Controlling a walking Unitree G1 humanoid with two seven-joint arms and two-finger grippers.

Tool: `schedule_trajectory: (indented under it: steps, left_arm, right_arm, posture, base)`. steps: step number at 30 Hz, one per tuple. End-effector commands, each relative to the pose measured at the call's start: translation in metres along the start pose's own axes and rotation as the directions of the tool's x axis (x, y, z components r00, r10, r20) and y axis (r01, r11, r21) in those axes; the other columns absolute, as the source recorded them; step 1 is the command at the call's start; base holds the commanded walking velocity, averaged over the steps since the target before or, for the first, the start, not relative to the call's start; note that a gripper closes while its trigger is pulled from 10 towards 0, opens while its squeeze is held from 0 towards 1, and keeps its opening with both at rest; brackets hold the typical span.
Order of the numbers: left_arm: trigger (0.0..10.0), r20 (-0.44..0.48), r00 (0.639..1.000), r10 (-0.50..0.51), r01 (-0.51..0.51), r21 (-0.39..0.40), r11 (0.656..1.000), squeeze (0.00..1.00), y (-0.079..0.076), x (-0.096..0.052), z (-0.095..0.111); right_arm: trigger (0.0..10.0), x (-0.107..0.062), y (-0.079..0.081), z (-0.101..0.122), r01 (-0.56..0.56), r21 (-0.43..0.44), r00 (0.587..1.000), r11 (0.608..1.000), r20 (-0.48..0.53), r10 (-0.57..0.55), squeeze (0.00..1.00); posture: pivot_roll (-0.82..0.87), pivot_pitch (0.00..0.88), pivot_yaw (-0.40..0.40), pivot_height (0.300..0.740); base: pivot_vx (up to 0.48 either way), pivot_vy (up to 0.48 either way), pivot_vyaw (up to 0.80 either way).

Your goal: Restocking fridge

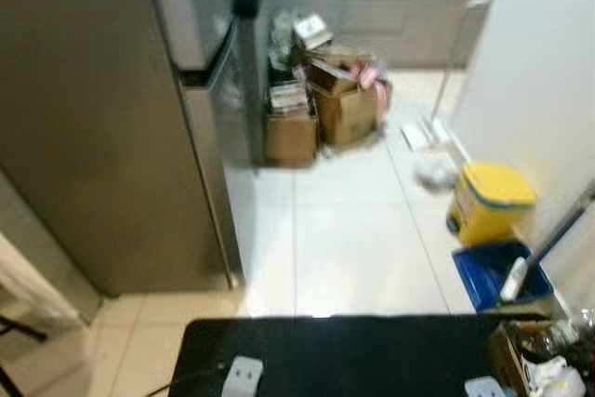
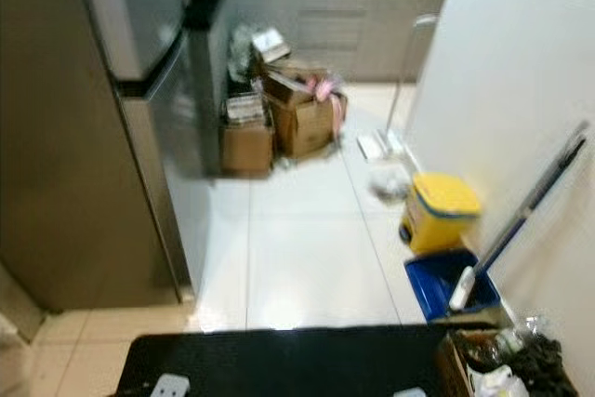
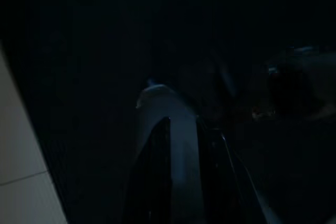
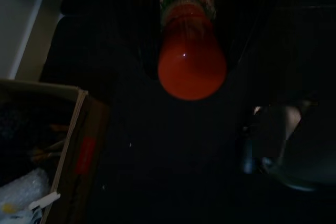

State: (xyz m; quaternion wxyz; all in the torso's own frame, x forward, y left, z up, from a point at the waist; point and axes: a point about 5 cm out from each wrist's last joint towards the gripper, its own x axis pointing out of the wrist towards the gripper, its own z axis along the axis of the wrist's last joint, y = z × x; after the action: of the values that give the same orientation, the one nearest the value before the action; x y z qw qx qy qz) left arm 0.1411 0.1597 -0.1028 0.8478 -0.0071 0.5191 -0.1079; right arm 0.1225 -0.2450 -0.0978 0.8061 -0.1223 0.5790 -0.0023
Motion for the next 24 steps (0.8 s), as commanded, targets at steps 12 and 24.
schedule_trajectory:
  steps: [12, 24]
  left_arm:
    - [10.0, -0.028, 1.0, -0.005, 0.005, 0.007, 1.0, 0.0, 0.0, -0.001, -0.006]
    - [10.0, -0.02, 0.999, 0.035, -0.035, -0.02, 0.999, 0.0, 0.003, -0.001, -0.007]
  right_arm:
    - [10.0, 0.001, 0.006, 0.004, -0.022, -0.022, 1.0, 1.0, 0.011, 0.022, 0.0]
    - [10.0, 0.002, 0.014, 0.015, -0.046, -0.048, 0.998, 0.998, 0.032, 0.048, 0.0]
  posture:
    - [-0.03, 0.0, -0.015, 0.74]
    - [-0.04, 0.0, -0.01, 0.74]
  base:
    - [0.0, -0.04, 0.0]
    - [0.0, -0.275, 0.0]
